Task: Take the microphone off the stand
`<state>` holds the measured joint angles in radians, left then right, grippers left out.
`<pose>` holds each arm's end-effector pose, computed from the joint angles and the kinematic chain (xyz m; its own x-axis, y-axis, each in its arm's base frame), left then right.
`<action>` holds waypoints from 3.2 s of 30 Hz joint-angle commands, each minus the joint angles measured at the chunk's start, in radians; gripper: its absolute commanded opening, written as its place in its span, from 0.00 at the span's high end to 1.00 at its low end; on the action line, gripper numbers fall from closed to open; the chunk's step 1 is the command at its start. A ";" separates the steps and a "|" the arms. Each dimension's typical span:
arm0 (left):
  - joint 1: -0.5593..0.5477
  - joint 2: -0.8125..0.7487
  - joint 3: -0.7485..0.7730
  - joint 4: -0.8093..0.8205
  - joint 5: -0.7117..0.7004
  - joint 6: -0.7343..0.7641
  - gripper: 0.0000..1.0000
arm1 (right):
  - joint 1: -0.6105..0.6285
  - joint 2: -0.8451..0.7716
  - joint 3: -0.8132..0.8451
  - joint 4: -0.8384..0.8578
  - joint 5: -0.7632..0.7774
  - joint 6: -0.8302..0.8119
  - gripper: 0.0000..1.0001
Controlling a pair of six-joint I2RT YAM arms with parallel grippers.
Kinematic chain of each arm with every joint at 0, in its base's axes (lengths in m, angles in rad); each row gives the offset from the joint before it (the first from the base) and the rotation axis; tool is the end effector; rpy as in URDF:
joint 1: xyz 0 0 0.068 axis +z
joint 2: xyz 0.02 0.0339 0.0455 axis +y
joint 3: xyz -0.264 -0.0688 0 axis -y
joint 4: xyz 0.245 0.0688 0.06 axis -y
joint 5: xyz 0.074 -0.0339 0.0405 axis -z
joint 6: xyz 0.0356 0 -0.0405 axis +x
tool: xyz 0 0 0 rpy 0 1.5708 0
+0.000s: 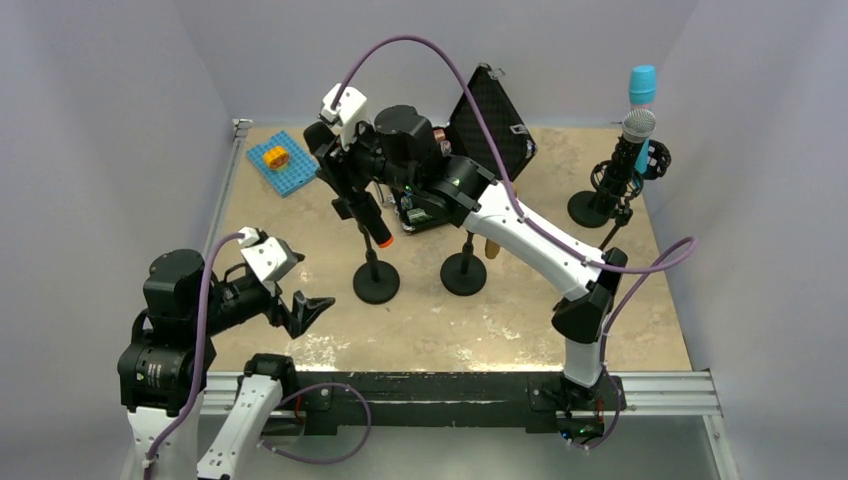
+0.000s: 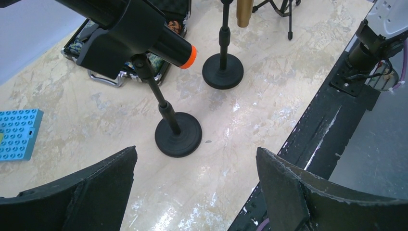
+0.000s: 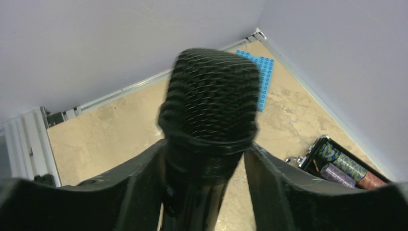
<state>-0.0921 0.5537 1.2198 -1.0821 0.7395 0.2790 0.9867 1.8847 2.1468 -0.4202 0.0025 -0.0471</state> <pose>0.0404 -0.0278 0.4104 -0.1991 0.2227 -0.9543 0.7662 0.6425 -0.0099 0.2377 0.3594 0.4688 -0.0475 -0.1573 -0.9864 -0.8360 0.5467 -0.0469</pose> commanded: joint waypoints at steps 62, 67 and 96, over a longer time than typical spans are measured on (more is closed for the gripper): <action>-0.113 0.405 -0.307 0.883 0.363 0.036 0.27 | -0.196 -0.251 -0.240 0.090 -0.940 -0.272 0.95; -0.113 0.414 -0.304 0.893 0.353 0.020 0.44 | -0.198 -0.246 -0.237 0.092 -0.943 -0.268 0.95; -0.118 0.394 -0.347 1.038 0.345 -0.123 0.30 | -0.222 -0.228 -0.206 0.146 -0.963 -0.148 0.99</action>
<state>-0.2054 0.9363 0.8555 -0.0658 1.0725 0.1169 0.7692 1.6867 1.8931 -0.3885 -0.9325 -0.2127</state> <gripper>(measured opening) 0.671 0.455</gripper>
